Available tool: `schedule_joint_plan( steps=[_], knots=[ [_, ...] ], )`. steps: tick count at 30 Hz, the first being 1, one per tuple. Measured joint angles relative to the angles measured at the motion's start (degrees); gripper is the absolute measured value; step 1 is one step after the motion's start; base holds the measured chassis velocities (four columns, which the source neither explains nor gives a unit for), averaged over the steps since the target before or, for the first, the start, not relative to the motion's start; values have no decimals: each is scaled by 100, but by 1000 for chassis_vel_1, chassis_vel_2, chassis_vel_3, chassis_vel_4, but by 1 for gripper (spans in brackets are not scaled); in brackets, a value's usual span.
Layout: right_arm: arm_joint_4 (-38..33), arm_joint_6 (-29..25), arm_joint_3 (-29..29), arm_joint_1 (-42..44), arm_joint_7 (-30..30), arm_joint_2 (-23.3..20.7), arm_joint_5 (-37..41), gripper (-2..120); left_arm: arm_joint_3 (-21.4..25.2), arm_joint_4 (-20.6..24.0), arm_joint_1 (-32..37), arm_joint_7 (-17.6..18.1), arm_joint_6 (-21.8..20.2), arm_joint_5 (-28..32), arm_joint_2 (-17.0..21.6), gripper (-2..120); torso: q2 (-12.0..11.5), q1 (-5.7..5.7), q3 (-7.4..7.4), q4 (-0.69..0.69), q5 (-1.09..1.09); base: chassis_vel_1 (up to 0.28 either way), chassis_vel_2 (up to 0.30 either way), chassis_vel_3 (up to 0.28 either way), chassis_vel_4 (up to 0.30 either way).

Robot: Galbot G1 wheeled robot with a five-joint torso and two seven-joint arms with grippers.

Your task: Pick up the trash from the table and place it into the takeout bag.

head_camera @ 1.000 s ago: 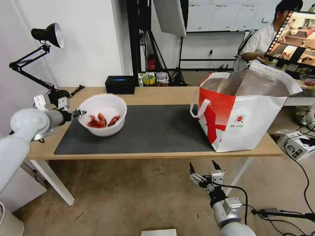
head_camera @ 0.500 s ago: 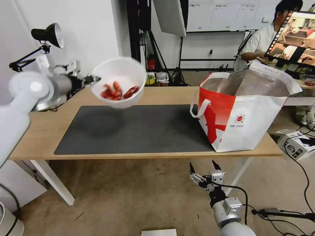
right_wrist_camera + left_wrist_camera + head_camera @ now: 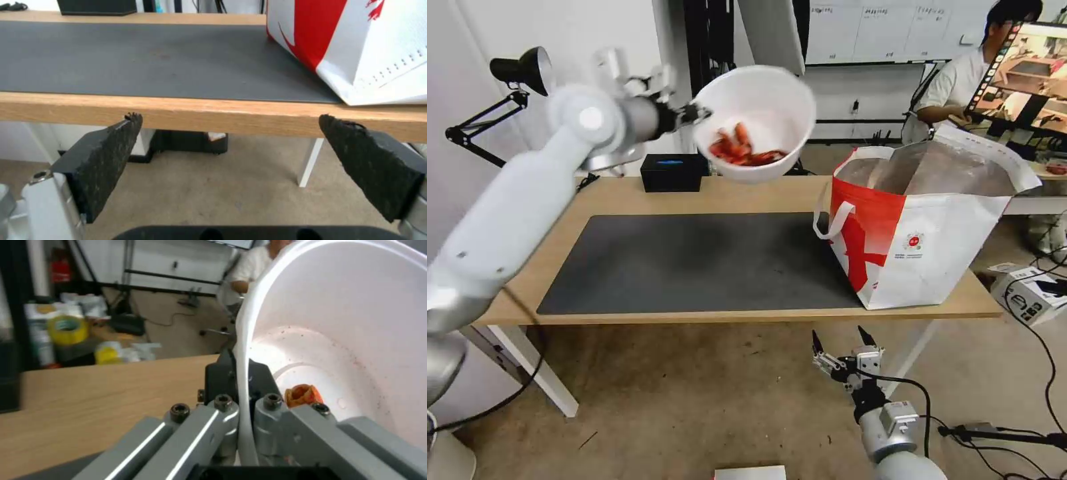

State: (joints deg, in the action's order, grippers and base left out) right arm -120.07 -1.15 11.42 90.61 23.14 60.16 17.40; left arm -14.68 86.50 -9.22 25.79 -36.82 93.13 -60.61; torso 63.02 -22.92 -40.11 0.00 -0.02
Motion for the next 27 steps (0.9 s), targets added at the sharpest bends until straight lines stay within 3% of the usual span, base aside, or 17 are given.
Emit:
schedule_joint_plan(
  steps=[5, 13, 27],
  knots=[
    [1, 0, 1, 0, 0, 0, 0, 100, -235, -620, -320, -10, 78, -186, -728, 0, 0, 0, 0, 1, 0, 0, 0, 0, 0],
    [0, 0, 0, 0, 0, 0, 0, 100, -438, -1331, -455, 99, 291, -478, -1496, 0, 1, 0, 0, 1, 1, 0, 0, 0, 0],
    [0, 0, 0, 0, 0, 0, 0, 100, -557, -1656, -320, 452, 567, -568, -2263, 0, 0, 0, 1, 1, 1, 0, 0, 0, 0]
  ],
)
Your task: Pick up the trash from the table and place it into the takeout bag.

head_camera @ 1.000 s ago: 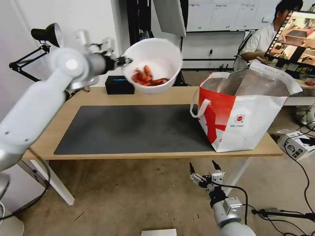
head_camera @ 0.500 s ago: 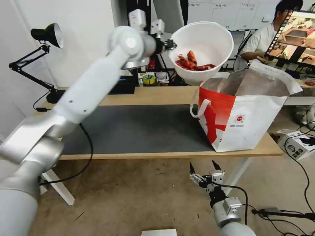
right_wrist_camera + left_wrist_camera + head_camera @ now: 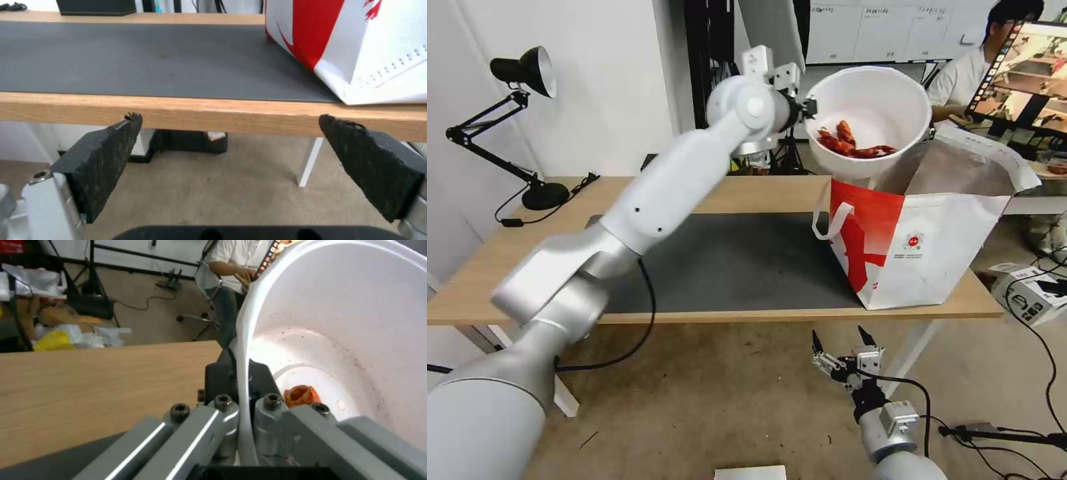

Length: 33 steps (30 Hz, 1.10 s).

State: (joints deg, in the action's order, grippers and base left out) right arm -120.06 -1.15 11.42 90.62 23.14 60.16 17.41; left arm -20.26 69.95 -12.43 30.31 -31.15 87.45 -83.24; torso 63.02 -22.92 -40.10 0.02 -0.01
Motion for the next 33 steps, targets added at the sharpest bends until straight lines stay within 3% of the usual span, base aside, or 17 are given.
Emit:
schedule_joint_plan(
  steps=[6, 13, 16, 24, 29, 33],
  knots=[
    [0, 0, 0, 0, 0, 0, 0, 100, -52, -394, -83, 180, 218, -208, -486, 0, 0, 1, 0, -1, 0, 0, 0, 0, 0],
    [0, 0, 0, 0, 0, 0, 0, 100, -241, -596, -82, 271, 573, -547, -714, 0, 0, 1, 0, -2, 0, 0, 0, 0, 0],
    [0, 0, 0, 0, 0, 0, 0, 100, -447, -628, -40, 303, 896, -953, -819, 0, 0, 1, 0, -1, 0, 0, 0, 0, 0],
    [0, -1, 0, 0, 0, 0, 0, 100, -892, -491, 77, 529, 1266, -1720, -821, 0, 0, 1, 0, -2, 1, 0, 0, 0, 0],
    [0, 0, 0, 0, 0, 0, 0, 100, -1037, -445, 110, 470, 1372, -1919, -775, 0, 0, 1, 0, -2, 1, 0, 0, 0, 0],
    [0, 0, 0, 0, 0, 0, 0, 100, -1272, -101, 140, 340, 1329, -1886, -561, 0, 0, 1, 0, -2, 1, 0, 0, 0, 0]
  ],
)
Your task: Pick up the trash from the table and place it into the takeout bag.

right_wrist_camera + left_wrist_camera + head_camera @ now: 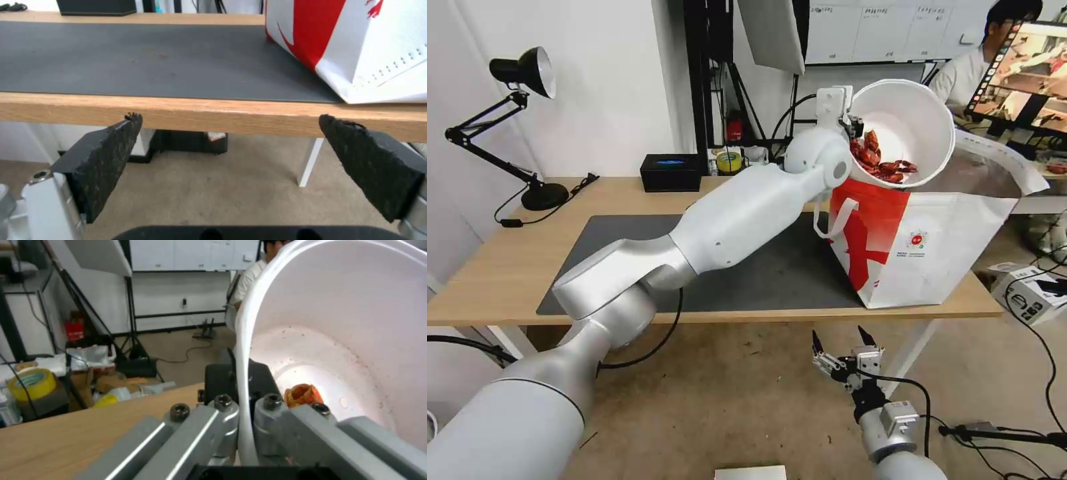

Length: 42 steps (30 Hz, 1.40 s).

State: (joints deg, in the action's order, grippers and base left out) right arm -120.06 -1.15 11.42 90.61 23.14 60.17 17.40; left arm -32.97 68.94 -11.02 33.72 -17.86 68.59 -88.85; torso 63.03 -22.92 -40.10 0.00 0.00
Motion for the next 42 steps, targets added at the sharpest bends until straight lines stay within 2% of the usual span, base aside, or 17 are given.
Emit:
schedule_joint_plan(
  steps=[8, 10, 11, 16, 18, 19, 23, 25, 27, 29, 33, 34, 36, 37, 39, 40, 42],
  knots=[
    [0, 0, 0, 0, 0, 0, 0, 100, -179, 341, 17, -309, -245, 86, 227, 0, 0, 0, 0, 0, 1, 0, 0, 0, 0],
    [0, 0, 0, 0, 0, 0, 0, 100, -211, 477, 16, -443, -440, 261, 296, 0, 0, 0, 0, 0, 0, 0, 0, 0, 0],
    [0, 0, 0, 0, 0, 0, 0, 100, -211, 477, 16, -443, -440, 261, 296, 0, 0, 0, 0, 0, 0, 0, 0, 0, 0],
    [0, 0, 0, 0, 0, 0, 0, 100, -287, 736, -2, -290, -1032, 952, 365, 0, 0, 0, 0, 0, 0, 0, 0, 0, 0],
    [0, 0, 0, 0, 0, 0, 0, 100, -287, 804, -5, -160, -1391, 1272, 343, 8, 0, 0, 0, 0, 0, 0, 0, 0, 0],
    [0, 0, 0, 0, 0, 0, 0, 100, -287, 804, -5, -160, -1391, 1272, 343, 8, 0, 0, 0, 0, 0, 0, 0, 0, 0],
    [0, 0, 0, 0, 0, 0, 0, 100, -248, 690, 4, -58, -1482, 1376, 210, 26, 0, 0, 0, 1, 0, 0, 0, 0, 0],
    [0, 0, 0, 0, 0, 0, 0, 100, -230, 683, 8, -57, -1483, 1387, 196, 31, 0, 0, 0, 1, 0, 0, 0, 0, 0],
    [0, 0, 0, 0, 0, 0, 0, 100, -213, 683, 13, -58, -1482, 1391, 187, 36, 0, 0, 0, 0, 0, 0, 0, 0, 0],
    [0, 0, 0, 1, 0, 0, 0, 100, -158, 700, 20, -92, -1445, 1392, 189, 48, 0, 0, 0, 0, 0, 0, 0, 0, 0],
    [0, 0, 0, 0, 0, 0, 0, 100, -23, 793, 33, -319, -1137, 1367, 258, 61, 0, 0, 0, 1, 0, 0, 0, 0, 0],
    [0, 0, 0, 0, 0, 0, 0, 100, -23, 793, 33, -319, -1137, 1367, 258, 61, 0, 0, 0, 1, 0, 0, 0, 0, 0],
    [0, 0, 0, 0, 0, 0, 0, 100, 126, 1011, 49, -648, -626, 1275, 461, 74, 0, 0, 0, 2, 0, 0, 0, 0, 0],
    [0, 0, 0, 0, 0, 0, 0, 100, 126, 1011, 49, -648, -626, 1275, 461, 74, 0, 0, 0, 2, 0, 0, 0, 0, 0],
    [0, 0, 0, 0, 0, 0, 0, 100, 225, 1215, 69, -1001, -201, 1078, 701, 82, 0, 0, 0, -1, 1, 0, 0, 0, 0],
    [0, 0, 0, 0, 0, 0, 0, 100, 225, 1215, 69, -1001, -201, 1078, 701, 82, 0, 0, 0, -1, 1, 0, 0, 0, 0],
    [0, 0, 0, 0, 0, 0, 0, 100, 363, 1394, 106, -1194, 17, 992, 917, 93, 0, 0, 0, 0, 1, 0, 0, 0, 0]
  ],
)
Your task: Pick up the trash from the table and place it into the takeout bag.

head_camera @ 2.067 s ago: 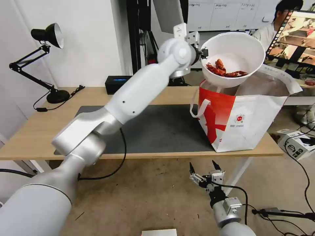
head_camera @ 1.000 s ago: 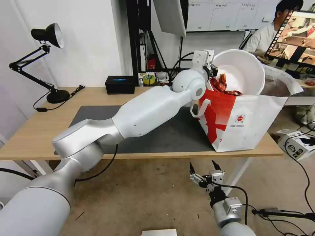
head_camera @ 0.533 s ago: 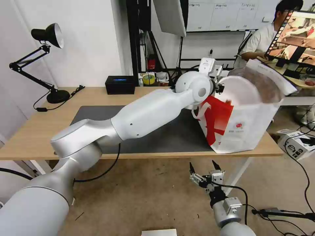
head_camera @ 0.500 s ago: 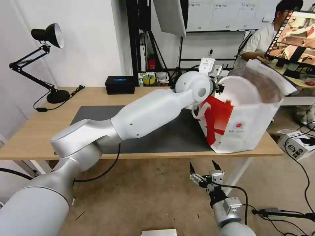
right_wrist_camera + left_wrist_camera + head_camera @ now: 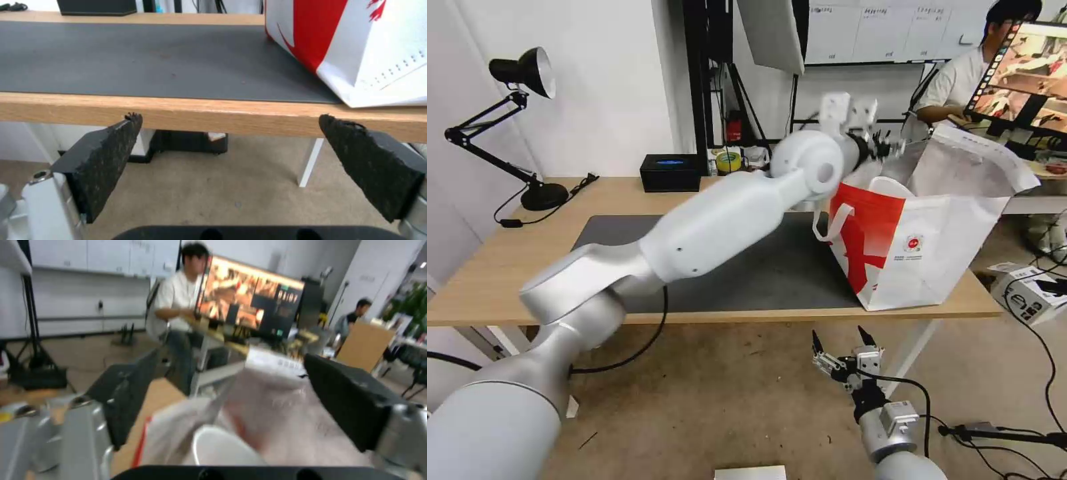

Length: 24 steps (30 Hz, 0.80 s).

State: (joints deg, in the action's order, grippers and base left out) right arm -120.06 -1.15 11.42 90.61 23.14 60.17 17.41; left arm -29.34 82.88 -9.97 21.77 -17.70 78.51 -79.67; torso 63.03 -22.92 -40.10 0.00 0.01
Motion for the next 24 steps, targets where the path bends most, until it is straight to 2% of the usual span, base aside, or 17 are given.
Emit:
schedule_joint_plan(
  steps=[2, 4, 6, 7, 9, 10, 11, 12, 16, 17, 19, 21, 23, 24],
  knots=[
    [0, 0, 0, 0, 0, 0, 0, 100, 98, 123, 54, -70, 46, -26, 154, 97, 0, 0, 0, 2, 0, 0, 0, 0, 0],
    [0, 0, 0, 0, 0, 0, 0, 100, 290, 447, 246, -266, 189, -128, 628, 99, 0, 0, 0, 3, 0, 0, 0, 0, 0],
    [0, 0, 0, 0, 2, 0, 0, 100, 474, 806, 555, -470, 300, -201, 1163, 100, 0, 0, -1, -5, 2, 0, 0, 0, 0],
    [0, 0, 0, 0, 2, 0, 0, 100, 474, 806, 555, -470, 300, -201, 1163, 100, 0, 0, -1, -5, 2, 0, 0, 0, 0],
    [0, 0, 0, 0, -1, -1, 0, 100, 657, 1155, 960, -672, 427, -363, 1691, 100, 0, 0, -1, -3, 3, 0, 0, 0, 0],
    [0, 0, 0, 0, -1, -1, 0, 100, 657, 1155, 960, -672, 427, -363, 1691, 100, 0, 0, -1, -3, 3, 0, 0, 0, 0],
    [0, 0, 0, 0, -1, 0, 1, 100, 843, 1390, 1387, -786, 540, -639, 2108, 100, 0, 0, 0, 0, 2, 0, 0, 0, 0],
    [0, 0, 0, 0, -1, 0, 1, 100, 843, 1390, 1387, -786, 540, -639, 2108, 100, 0, 0, 0, 0, 2, 0, 0, 0, 0],
    [0, 0, 0, 0, -2, -1, 0, 100, 1524, 1875, 2404, -951, 703, -1017, 2855, 100, 0, 0, -1, -3, 4, 0, 0, 0, 0],
    [0, 0, 0, 0, -2, -1, 0, 100, 1524, 1875, 2404, -951, 703, -1017, 2855, 100, 0, 0, -1, -3, 4, 0, 0, 0, 0],
    [0, 0, 0, 0, 1, 0, 0, 100, 2007, 2145, 3031, -1077, 790, -1190, 3173, 100, 1, 0, 1, -1, 0, 0, 0, 0, 0],
    [0, 0, 0, 0, -2, -1, 0, 100, 2138, 2209, 3212, -1113, 803, -1226, 3239, 100, 0, 1, 1, 0, 0, 0, 0, 0, 0],
    [0, -1, 0, 0, -1, -1, 0, 100, 2769, 2482, 4007, -1177, 884, -1374, 3503, 100, 0, 0, 0, 3, 3, 0, 0, 0, 0],
    [0, -1, 0, 0, -1, -1, 0, 100, 2769, 2482, 4007, -1177, 884, -1374, 3503, 100, 0, 0, 0, 3, 3, 0, 0, 0, 0]
  ],
)
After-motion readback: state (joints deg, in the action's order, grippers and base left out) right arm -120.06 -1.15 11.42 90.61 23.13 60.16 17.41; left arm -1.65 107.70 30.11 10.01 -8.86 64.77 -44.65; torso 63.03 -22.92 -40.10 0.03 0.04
